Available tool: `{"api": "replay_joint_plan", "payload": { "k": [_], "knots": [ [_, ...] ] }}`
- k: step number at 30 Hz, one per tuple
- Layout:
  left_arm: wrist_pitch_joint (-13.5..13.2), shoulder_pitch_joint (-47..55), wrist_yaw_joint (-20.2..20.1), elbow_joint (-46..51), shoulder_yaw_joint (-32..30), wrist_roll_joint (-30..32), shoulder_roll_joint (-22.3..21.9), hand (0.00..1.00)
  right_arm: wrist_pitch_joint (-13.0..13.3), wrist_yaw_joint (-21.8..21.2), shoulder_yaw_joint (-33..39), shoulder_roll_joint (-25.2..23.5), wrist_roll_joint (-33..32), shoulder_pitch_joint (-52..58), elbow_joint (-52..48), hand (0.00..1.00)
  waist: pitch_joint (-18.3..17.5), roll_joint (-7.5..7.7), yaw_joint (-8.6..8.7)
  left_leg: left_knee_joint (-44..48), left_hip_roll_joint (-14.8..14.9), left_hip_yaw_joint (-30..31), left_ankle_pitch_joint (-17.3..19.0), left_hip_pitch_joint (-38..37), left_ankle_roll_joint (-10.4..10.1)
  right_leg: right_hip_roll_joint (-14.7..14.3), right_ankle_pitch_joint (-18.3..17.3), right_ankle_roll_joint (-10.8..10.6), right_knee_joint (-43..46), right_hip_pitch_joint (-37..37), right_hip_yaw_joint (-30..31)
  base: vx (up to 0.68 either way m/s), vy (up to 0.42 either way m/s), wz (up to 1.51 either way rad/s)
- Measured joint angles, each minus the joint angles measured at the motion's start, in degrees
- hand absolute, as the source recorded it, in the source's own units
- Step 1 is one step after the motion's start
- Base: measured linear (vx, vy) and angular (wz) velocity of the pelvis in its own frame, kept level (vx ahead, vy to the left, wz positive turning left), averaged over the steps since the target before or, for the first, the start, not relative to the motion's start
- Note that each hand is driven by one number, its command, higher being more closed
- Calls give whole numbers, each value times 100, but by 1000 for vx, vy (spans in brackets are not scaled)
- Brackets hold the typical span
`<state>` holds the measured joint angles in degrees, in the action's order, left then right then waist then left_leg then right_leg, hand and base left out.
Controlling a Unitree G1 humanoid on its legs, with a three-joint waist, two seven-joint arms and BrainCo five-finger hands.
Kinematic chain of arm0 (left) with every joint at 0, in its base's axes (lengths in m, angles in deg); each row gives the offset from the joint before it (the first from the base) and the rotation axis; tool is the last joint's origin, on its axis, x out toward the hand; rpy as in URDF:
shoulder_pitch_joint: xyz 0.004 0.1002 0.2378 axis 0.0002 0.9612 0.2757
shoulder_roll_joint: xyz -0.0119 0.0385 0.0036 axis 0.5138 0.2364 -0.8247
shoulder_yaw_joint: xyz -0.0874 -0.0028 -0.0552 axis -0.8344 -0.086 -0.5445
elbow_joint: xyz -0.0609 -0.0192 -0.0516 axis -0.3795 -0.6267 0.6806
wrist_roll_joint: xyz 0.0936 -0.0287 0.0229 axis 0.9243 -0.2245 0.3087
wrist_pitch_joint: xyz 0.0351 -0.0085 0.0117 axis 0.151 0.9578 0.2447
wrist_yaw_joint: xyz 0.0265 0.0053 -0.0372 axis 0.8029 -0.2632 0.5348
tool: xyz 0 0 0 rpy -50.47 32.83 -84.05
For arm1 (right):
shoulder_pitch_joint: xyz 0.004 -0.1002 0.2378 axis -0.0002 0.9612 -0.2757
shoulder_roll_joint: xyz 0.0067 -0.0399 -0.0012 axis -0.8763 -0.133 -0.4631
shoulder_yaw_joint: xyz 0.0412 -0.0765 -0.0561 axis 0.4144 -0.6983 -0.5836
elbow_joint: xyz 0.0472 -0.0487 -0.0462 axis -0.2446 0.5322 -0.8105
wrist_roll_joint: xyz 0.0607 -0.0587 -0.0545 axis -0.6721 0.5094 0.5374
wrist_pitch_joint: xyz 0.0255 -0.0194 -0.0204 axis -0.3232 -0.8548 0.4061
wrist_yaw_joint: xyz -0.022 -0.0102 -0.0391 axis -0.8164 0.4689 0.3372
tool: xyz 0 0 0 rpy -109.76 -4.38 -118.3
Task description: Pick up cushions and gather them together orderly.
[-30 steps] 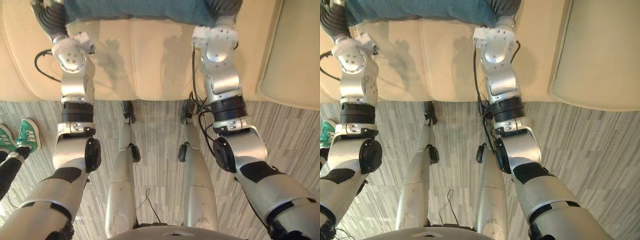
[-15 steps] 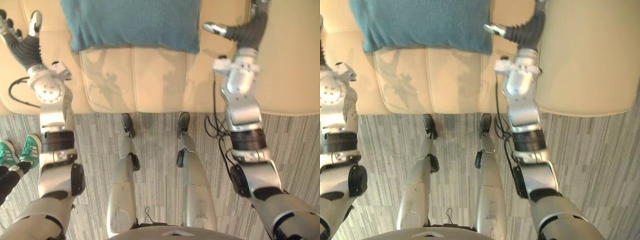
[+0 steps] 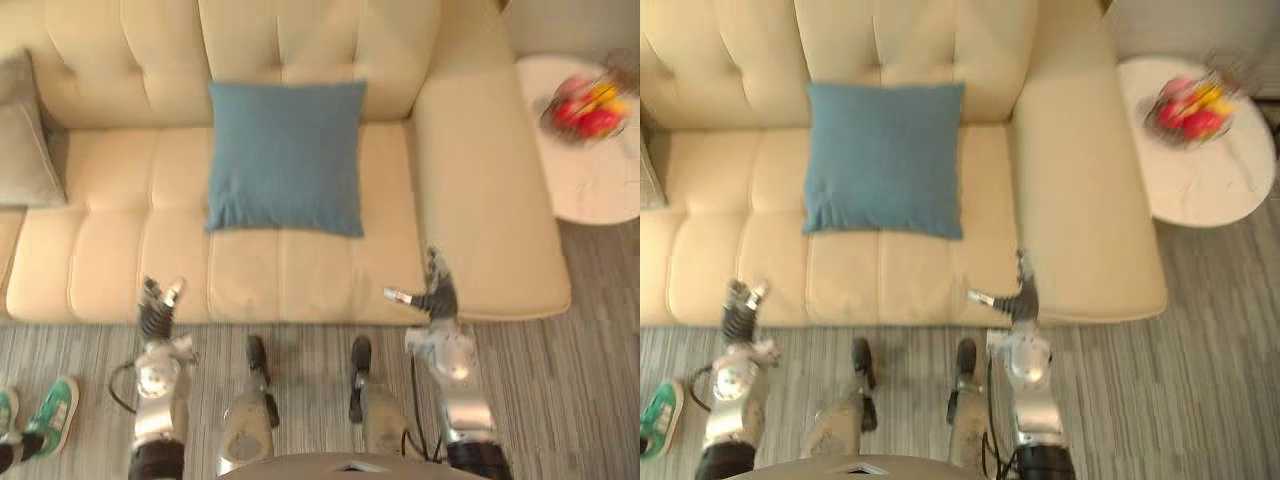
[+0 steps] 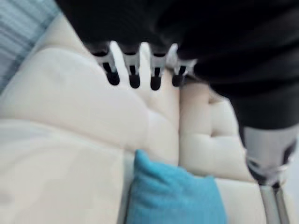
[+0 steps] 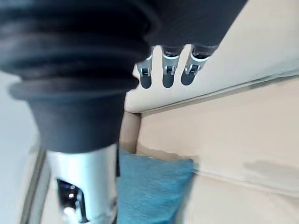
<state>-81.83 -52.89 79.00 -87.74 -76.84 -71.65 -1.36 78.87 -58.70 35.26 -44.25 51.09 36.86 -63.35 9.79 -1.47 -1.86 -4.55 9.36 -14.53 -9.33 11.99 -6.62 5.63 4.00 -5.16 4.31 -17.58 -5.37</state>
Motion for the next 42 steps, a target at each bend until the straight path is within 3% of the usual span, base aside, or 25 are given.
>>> {"api": "replay_joint_plan", "payload": {
  "k": [5,9,17,42],
  "knots": [
    [198,97,-355,-1840,109,494,-169,0,-128,-224,533,-250,-43,241,2402,0,-452,143,70,-2,-30,-85,273,-709,-35,9,-4,-10,-358,832,15,57,21,-3],
    [349,202,-381,-2849,88,832,-175,0,-235,-287,1045,-286,-246,261,3551,0,-610,181,158,-4,-47,-92,384,-1086,-66,15,-22,-44,-552,1272,37,38,15,-4],
    [395,209,-414,-3476,-127,1192,-59,0,-241,-404,1672,-241,-333,52,4286,0,-843,213,232,-5,-80,21,536,-1506,-123,13,62,-44,-891,1854,36,12,1,0],
    [431,134,-410,-3686,-125,1248,-9,0,-306,-390,1711,-78,-334,-164,4806,0,-818,141,280,-1,-152,-8,777,-1800,-96,23,8,-99,-886,2006,257,13,2,-5]
  ]
}}
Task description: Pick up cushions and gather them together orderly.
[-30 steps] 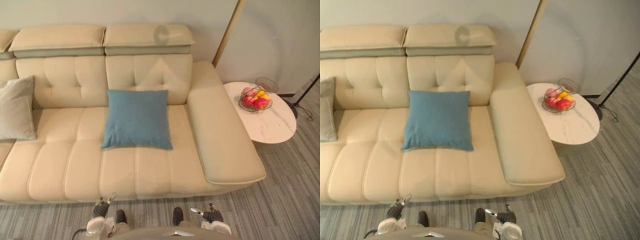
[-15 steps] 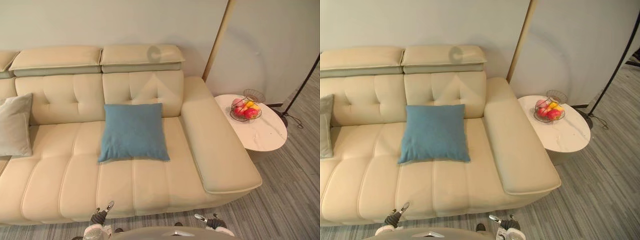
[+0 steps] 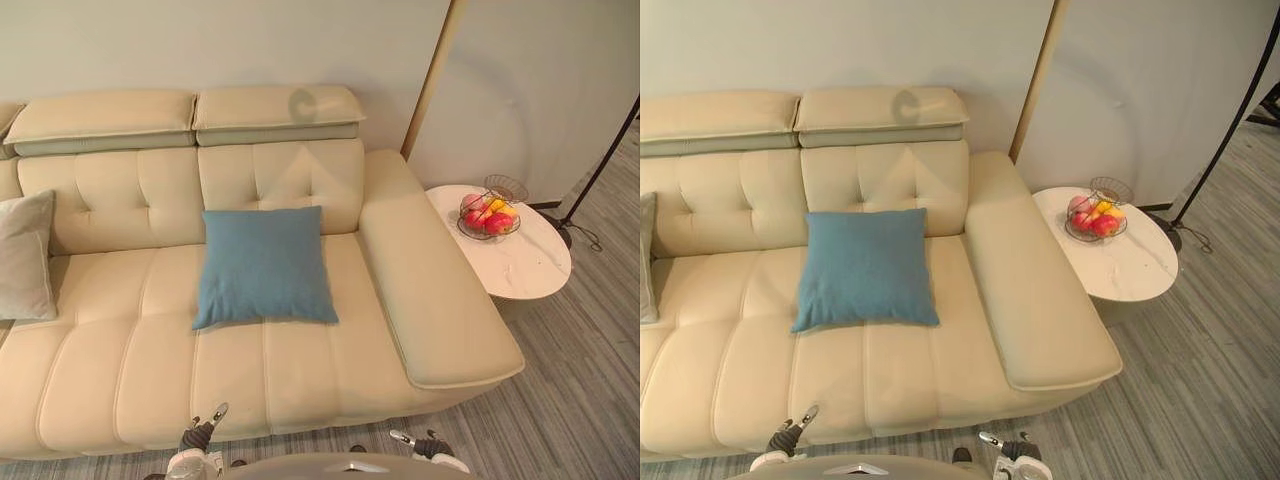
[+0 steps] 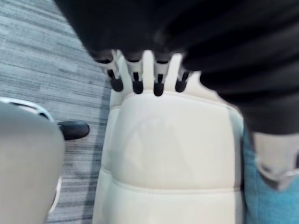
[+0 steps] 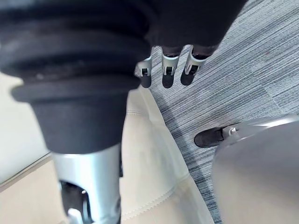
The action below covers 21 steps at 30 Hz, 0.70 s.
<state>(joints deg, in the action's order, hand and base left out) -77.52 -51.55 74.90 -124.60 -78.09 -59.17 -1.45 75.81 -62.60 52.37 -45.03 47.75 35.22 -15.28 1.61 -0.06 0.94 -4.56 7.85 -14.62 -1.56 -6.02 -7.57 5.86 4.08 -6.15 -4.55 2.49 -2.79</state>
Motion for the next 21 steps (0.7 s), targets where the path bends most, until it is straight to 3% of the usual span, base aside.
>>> {"api": "replay_joint_plan", "payload": {
  "k": [10,11,21],
  "knots": [
    [0,-8,-1,-40,31,0,19,0,6,11,0,16,-1,-10,105,0,3,-6,48,0,-7,80,16,1,-20,17,-61,-28,0,51,-107,-12,-6,4],
    [0,-11,0,-59,219,1,78,0,-1,25,-8,107,0,27,164,0,8,83,138,0,-54,123,13,1,-6,60,-81,-46,0,62,-140,0,0,0],
    [9,-94,-10,-191,223,1,96,0,-41,21,1,113,-72,13,206,0,12,96,145,0,-63,168,15,27,-5,70,-90,-57,-2,62,-184,0,0,2]
  ]
}}
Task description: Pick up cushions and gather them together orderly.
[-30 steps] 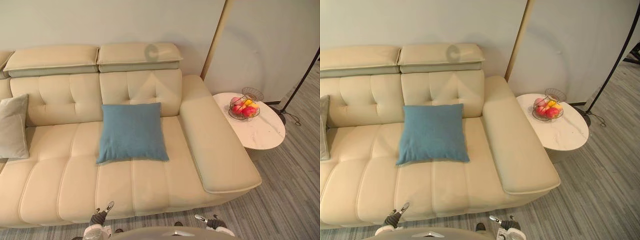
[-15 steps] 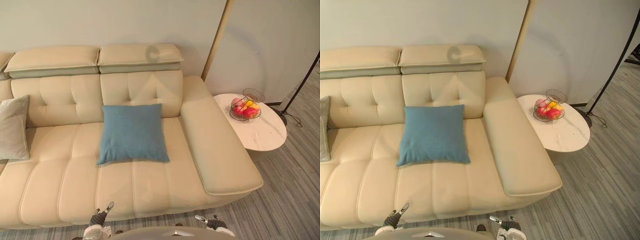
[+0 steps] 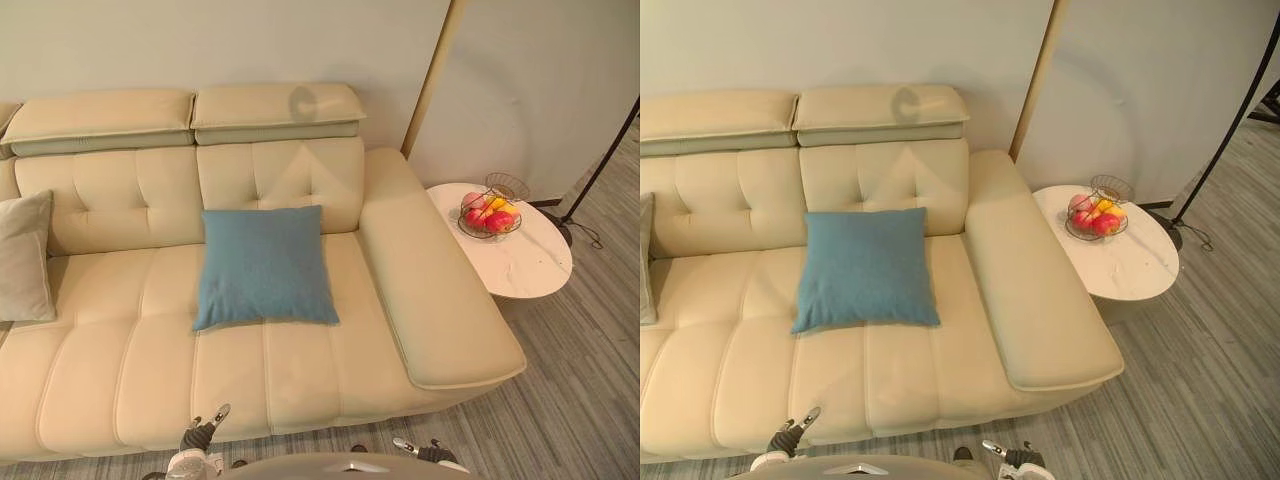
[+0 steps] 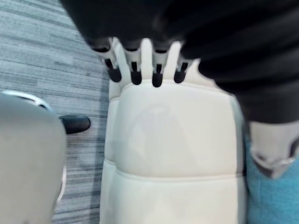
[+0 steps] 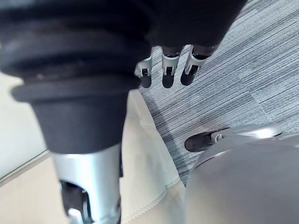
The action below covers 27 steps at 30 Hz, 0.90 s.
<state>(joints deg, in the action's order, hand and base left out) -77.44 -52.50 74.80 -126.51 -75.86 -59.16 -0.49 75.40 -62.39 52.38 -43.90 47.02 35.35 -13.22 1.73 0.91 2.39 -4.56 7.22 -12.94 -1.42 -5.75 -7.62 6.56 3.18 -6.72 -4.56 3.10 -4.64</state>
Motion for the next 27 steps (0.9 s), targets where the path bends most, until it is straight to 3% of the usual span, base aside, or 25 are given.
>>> {"api": "replay_joint_plan", "payload": {
  "k": [9,13,16,17,18,19,21,22,24,25,27],
  "knots": [
    [49,-134,-111,-188,7,-2,67,0,-154,-32,218,-8,-260,-32,180,0,7,43,11,1,-14,22,11,22,13,7,-7,-8,2,-4,-1,0,0,1],
    [58,-143,-110,-172,-13,-16,75,0,-189,-27,217,1,-252,-119,175,0,67,81,-38,1,-39,-195,144,4,10,-3,56,-14,16,-181,335,-41,7,-36],
    [58,-210,-108,-165,-195,-36,90,0,-215,-26,135,-50,-248,-390,118,0,134,103,-138,17,-93,-599,194,167,69,-27,170,-11,197,-743,807,-82,25,-87],
    [65,-282,-100,-163,-263,-83,125,0,-214,-25,59,-111,-245,-487,98,0,238,182,-125,290,-98,-674,313,366,167,-35,264,18,343,-952,817,-82,9,-98],
    [71,-373,-103,-115,-353,-140,128,0,-207,-27,-106,-144,-243,-594,82,0,379,178,-202,630,-75,-644,482,606,424,-118,557,164,455,-1218,699,-139,-6,-102],
    [77,-396,-102,-90,-432,-140,112,0,-213,-25,-209,-163,-242,-679,59,0,466,95,-282,729,94,-696,500,743,492,-138,698,180,415,-1294,525,-137,-22,-82],
    [128,-392,-94,11,-459,-140,131,0,-197,-27,-231,-184,-254,-690,-153,0,567,56,-162,840,62,-729,446,719,375,121,-797,370,2552,-1646,-268,-48,-55,3],
    [126,-361,-93,84,-446,-139,135,0,-188,-27,-234,-173,-246,-610,-102,0,560,102,-177,912,-2,-588,436,620,388,354,-1303,326,3649,-1528,-487,28,-61,52],
    [127,-338,-89,128,-450,-138,179,0,-184,-30,-263,-206,-242,-595,-97,0,537,150,-197,1008,-41,-532,435,647,386,480,-1427,269,3899,-1431,-528,2,-74,41],
    [134,-299,-82,173,-466,-138,250,0,-157,-35,-285,-253,-238,-604,-89,0,497,251,-267,1066,-117,-442,416,701,358,383,-1459,128,3648,-1358,-497,-44,-95,17],
    [180,-230,-85,168,-447,-142,148,0,-126,-28,-280,-195,-183,-655,-71,0,423,125,-372,937,-67,-412,277,907,302,111,-1434,91,2540,-1018,-186,-69,-91,-4]
  ]
}}
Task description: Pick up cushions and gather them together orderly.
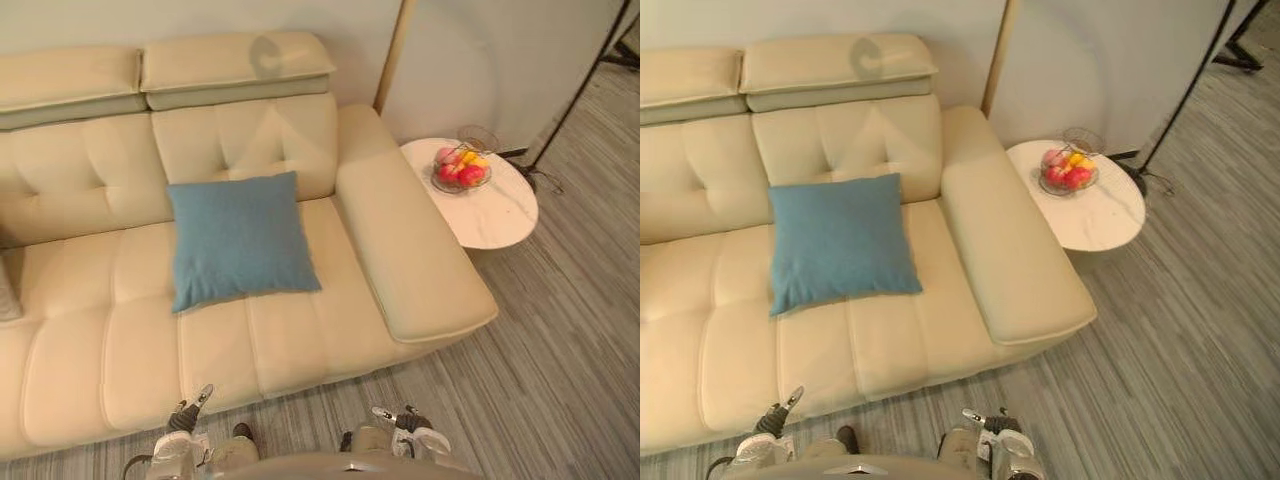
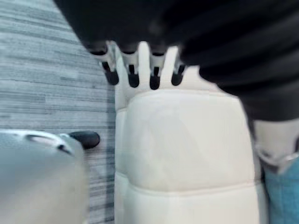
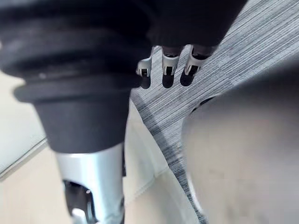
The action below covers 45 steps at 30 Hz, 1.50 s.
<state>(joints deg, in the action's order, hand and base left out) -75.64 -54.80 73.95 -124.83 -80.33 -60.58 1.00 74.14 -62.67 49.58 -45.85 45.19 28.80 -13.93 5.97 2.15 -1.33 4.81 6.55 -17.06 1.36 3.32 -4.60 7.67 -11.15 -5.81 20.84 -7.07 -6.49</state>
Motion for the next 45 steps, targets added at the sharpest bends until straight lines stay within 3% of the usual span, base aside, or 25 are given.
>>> {"api": "replay_joint_plan", "payload": {
  "k": [1,2,5,13,14,15,16,18,19,21,23,28,33,45],
  "knots": [
    [4,-6,3,4,5,0,-3,0,-3,2,-5,31,15,-39,22,0,-10,-35,-40,14,-13,-4,-70,96,-6,-7,0,0,-290,40,47,-100,-80,-4],
    [12,-55,8,20,82,-1,-9,0,-4,3,-15,51,19,-93,41,0,38,-100,-35,33,51,37,-233,281,20,-102,269,38,-725,107,1,-120,-49,5],
    [9,-59,15,112,230,-66,14,0,-6,17,-7,27,16,-80,53,0,106,-101,-48,34,121,197,-356,298,6,-206,545,103,-1194,379,-102,-111,-21,15],
    [-2,-106,29,101,335,-106,-9,0,7,61,1,64,5,-34,-25,0,389,-218,-9,-262,71,295,-556,62,23,-189,718,141,-1245,565,-152,-205,32,9],
    [-1,-101,27,100,334,-105,-19,0,5,99,18,66,2,-10,-38,0,391,-226,3,-324,33,300,-519,81,-17,-167,718,140,-1222,507,-151,-219,35,7],
    [0,-99,24,101,322,-105,-19,0,1,155,58,41,-5,50,-53,0,349,-153,29,-470,-33,283,-282,95,-242,-54,729,150,-1296,482,-144,-154,66,19],
    [-1,-103,20,109,250,-111,28,0,8,175,112,-75,-15,176,-32,0,288,93,68,-303,-184,203,-151,143,-48,175,776,218,-1440,412,-154,-72,60,12],
    [-8,-132,20,113,90,-121,-24,0,15,180,227,-75,-85,212,-63,0,272,50,35,1029,-175,158,69,296,445,279,841,152,-1415,317,-31,-53,49,-31],
    [7,-28,27,20,43,-108,-221,0,22,186,281,64,-127,258,-243,0,162,-371,114,950,60,343,730,78,84,-50,936,9,-1450,315,32,-80,75,-60],
    [12,47,28,-38,36,-115,-223,0,48,235,348,-38,-196,366,-254,0,48,-351,192,562,-99,240,608,-126,81,19,1092,32,-1714,439,212,-36,93,-29],
    [12,93,24,-74,91,-107,-219,0,42,233,507,-133,-196,425,-238,0,-110,-198,244,-156,-313,246,280,-413,112,98,1268,10,-1977,539,239,44,34,13],
    [12,76,25,-145,298,-101,-176,0,28,232,552,-131,-195,413,-91,0,-186,-159,272,-801,-367,483,-177,-703,106,24,1413,-19,-2212,718,17,108,-19,23],
    [12,59,16,-171,449,-94,-180,0,5,233,556,-38,-188,375,-9,0,-185,-235,268,-792,-344,599,-168,-859,97,-20,1378,9,-2323,973,-70,104,-28,9],
    [12,55,3,-166,485,-92,-154,0,10,232,536,-40,-208,380,18,0,-145,-172,262,-557,-268,418,108,-1012,33,-70,1335,62,-2267,1049,175,-58,-11,-9]
  ]
}}
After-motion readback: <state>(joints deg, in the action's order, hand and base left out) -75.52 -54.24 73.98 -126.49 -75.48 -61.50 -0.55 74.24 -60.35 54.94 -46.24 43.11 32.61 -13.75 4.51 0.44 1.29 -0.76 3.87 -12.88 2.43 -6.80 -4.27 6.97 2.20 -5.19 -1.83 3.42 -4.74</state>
